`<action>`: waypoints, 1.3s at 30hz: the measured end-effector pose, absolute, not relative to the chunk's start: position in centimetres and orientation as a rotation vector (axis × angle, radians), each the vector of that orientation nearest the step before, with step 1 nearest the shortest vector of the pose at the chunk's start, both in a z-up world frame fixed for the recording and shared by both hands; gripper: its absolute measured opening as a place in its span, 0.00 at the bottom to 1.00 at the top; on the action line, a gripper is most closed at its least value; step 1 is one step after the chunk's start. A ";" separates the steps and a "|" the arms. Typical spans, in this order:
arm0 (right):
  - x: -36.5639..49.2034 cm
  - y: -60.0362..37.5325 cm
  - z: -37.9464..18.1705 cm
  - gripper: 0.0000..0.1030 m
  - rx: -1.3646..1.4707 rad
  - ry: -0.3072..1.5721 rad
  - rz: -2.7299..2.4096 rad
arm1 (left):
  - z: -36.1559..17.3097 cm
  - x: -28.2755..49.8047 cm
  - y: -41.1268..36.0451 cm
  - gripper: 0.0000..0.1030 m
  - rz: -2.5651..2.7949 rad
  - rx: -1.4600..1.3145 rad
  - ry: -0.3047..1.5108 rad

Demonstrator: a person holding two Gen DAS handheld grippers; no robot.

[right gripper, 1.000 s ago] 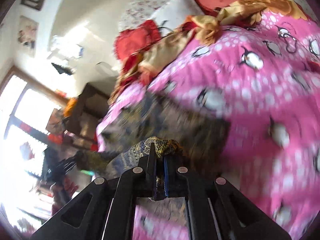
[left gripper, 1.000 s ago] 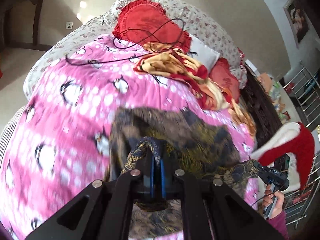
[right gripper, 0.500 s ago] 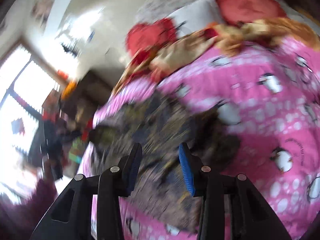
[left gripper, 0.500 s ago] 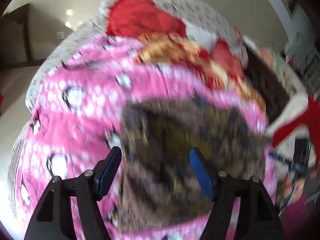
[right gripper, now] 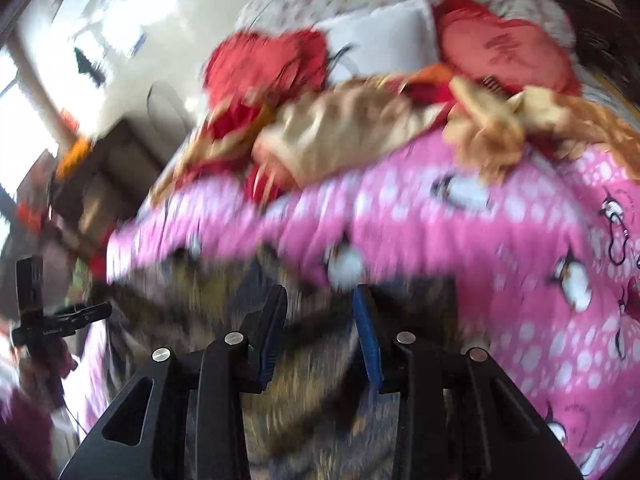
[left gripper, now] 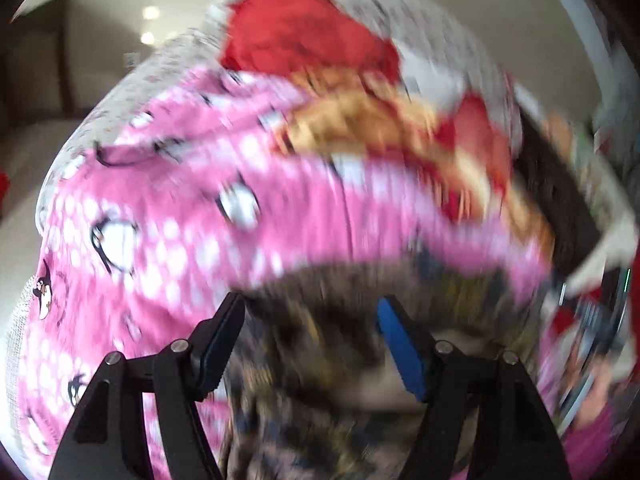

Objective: Fold small clothes

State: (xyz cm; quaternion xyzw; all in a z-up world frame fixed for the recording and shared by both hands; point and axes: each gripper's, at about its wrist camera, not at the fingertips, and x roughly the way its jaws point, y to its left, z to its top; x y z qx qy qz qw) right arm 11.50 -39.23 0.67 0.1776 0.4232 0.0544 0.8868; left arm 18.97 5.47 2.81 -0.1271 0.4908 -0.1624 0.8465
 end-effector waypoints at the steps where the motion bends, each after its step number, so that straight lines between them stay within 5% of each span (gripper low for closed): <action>1: 11.4 -39.0 1.1 0.30 0.374 0.866 0.110 | 3.2 19.2 6.3 0.71 -0.333 -0.300 1.025; 6: 8.8 -31.3 2.0 0.33 0.289 0.915 0.410 | 3.4 17.8 9.2 0.71 -0.327 -0.307 1.023; 12: 7.8 -17.3 -3.5 0.33 -0.152 1.093 0.625 | 1.7 14.2 10.6 0.71 -0.332 -0.227 1.084; 15: 12.8 -15.4 -5.4 0.32 -0.111 1.113 0.565 | 0.7 12.1 10.6 0.71 -0.341 -0.192 1.111; 22: 18.3 -21.4 0.2 0.29 0.275 0.885 0.318 | -1.8 8.1 10.8 0.72 -0.388 -0.144 1.154; 33: 11.3 -6.3 -1.7 0.53 -0.320 0.857 0.590 | -4.6 6.2 11.0 0.72 -0.372 -0.128 1.173; 34: 12.3 -5.4 -2.5 0.52 -0.372 0.860 0.561 | -4.6 6.1 10.9 0.72 -0.376 -0.114 1.171; 35: 13.0 -5.0 -3.1 0.37 -0.423 0.858 0.486 | -4.6 6.0 10.8 0.72 -0.381 -0.100 1.168; 36: 13.9 -5.2 -3.1 0.02 -0.408 0.857 0.456 | -4.5 5.8 10.8 0.72 -0.386 -0.091 1.164; 39: 16.2 -6.5 -1.0 0.02 -0.258 0.836 0.465 | -4.7 5.8 10.8 0.72 -0.388 -0.082 1.164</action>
